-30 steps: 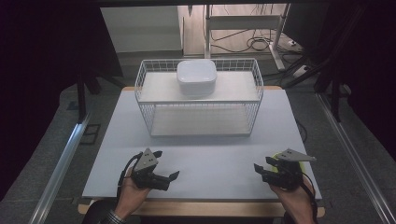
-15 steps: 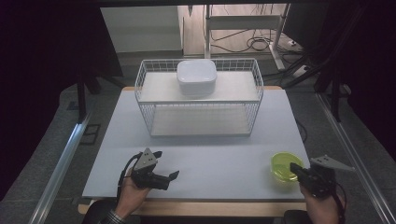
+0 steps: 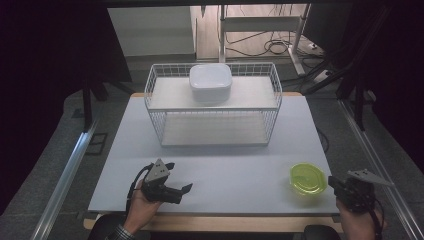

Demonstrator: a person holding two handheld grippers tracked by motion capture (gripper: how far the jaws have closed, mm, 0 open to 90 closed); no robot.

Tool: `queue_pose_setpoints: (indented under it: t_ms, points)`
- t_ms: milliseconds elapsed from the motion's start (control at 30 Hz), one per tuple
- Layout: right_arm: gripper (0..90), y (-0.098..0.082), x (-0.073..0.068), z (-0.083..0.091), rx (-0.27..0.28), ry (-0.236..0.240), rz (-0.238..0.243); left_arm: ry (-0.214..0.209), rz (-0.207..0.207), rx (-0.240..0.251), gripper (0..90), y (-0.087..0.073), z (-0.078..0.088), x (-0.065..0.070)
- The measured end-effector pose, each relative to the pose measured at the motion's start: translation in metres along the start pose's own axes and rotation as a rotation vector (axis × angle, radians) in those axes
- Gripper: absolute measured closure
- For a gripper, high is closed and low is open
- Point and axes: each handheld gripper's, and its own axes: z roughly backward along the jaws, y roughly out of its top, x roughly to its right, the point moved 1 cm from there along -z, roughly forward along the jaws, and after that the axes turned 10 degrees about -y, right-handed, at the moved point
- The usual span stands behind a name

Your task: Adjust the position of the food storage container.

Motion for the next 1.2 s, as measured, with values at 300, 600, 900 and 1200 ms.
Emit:
queue_pose_setpoints:
  t_ms: [300,600,900,1200]
  points:
    - [89.9,-0.004,-0.003,-0.012,-0.04,0.009,0.0,-0.009,-0.002,-0.012,4.5,0.0,-0.002,0.001]
    - [89.8,-0.002,-0.022,-0.016,-0.061,0.074,0.007,-0.012,-0.003,-0.018,4.6,0.0,-0.003,0.001]
    - [89.8,0.004,-0.059,-0.028,-0.098,0.178,0.067,-0.019,-0.005,-0.017,4.6,0.0,-0.004,0.002]
    - [89.6,0.004,-0.065,-0.032,-0.116,0.192,0.091,-0.019,-0.004,-0.019,4.7,0.0,-0.004,0.002]
